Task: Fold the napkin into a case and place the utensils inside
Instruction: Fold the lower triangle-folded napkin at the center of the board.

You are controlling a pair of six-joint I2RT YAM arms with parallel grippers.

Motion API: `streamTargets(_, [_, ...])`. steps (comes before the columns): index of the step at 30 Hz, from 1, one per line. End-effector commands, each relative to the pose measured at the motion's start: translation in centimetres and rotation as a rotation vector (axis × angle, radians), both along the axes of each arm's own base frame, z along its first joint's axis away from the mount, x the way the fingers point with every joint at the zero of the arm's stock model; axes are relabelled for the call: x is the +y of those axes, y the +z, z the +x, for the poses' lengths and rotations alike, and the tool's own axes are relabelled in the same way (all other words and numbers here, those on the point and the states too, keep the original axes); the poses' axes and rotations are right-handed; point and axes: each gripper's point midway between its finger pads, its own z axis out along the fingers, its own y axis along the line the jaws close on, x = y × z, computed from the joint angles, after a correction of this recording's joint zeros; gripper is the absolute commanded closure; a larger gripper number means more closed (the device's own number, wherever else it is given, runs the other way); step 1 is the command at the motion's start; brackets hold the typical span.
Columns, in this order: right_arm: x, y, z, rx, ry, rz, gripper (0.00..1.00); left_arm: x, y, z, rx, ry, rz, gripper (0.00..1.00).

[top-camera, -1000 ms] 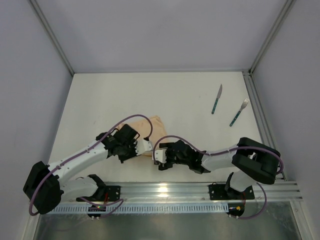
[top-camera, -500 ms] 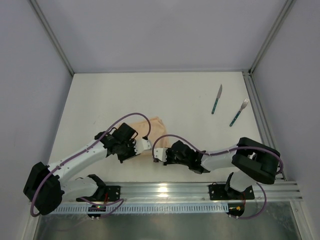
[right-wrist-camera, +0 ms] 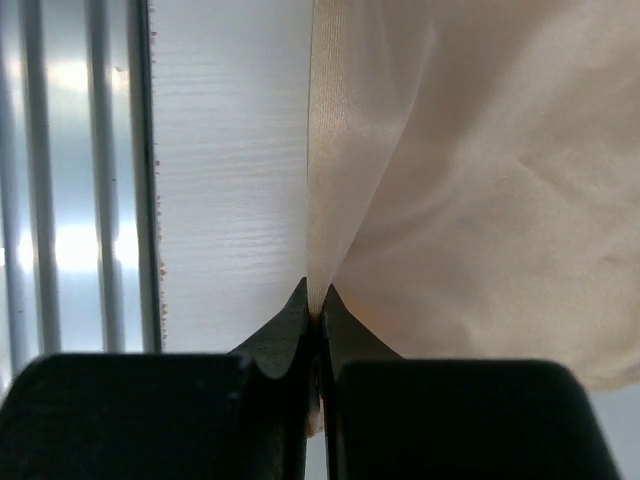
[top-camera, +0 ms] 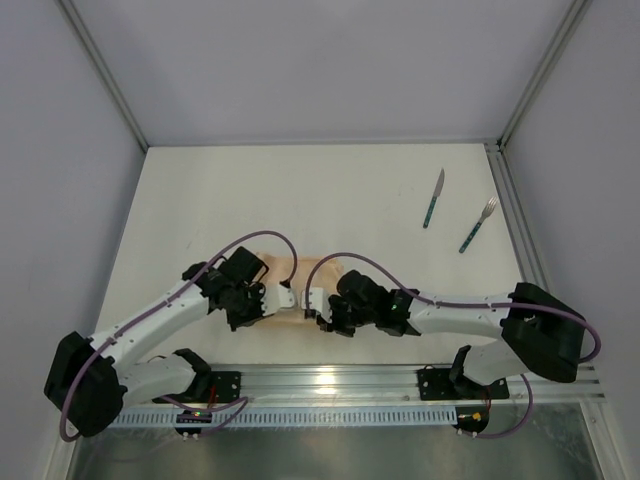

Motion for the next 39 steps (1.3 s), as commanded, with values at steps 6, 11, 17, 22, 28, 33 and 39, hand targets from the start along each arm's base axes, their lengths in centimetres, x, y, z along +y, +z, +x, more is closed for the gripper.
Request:
streamTargets(6, [0.6,0.1,-6.3,0.397,0.179,-0.101,0.96,2.6,0.6,-3.7,0.106,-0.124,0.055,0.87])
streamTargets(11, [0.7,0.4,-6.3,0.474,0.179,-0.07,0.96,2.8,1.1,-4.0,0.116,-0.159,0.046,0.78])
streamTargets(17, [1.4,1.8,-4.0,0.541,0.113,0.01,0.96,0.8,2.4,-3.6,0.11,-0.141,-0.051,0.48])
streamTargets(22, [1.2,1.7,-2.2,0.582,0.065,0.03,0.96,-1.7,4.6,-2.7,0.1,-0.106,-0.177,0.38])
streamTargets(28, [1.4,1.7,-0.1,0.666,-0.017,0.08,0.96,-4.0,4.9,-0.6,0.039,-0.04,-0.246,0.01])
streamTargets(33, [1.6,1.5,0.5,0.69,-0.032,0.078,0.96,-4.8,2.1,-0.1,-0.022,-0.039,-0.185,0.01])
streamTargets(39, [1.4,1.4,0.8,0.698,-0.042,0.083,0.96,-3.8,0.1,3.5,-0.229,0.01,-0.041,0.12])
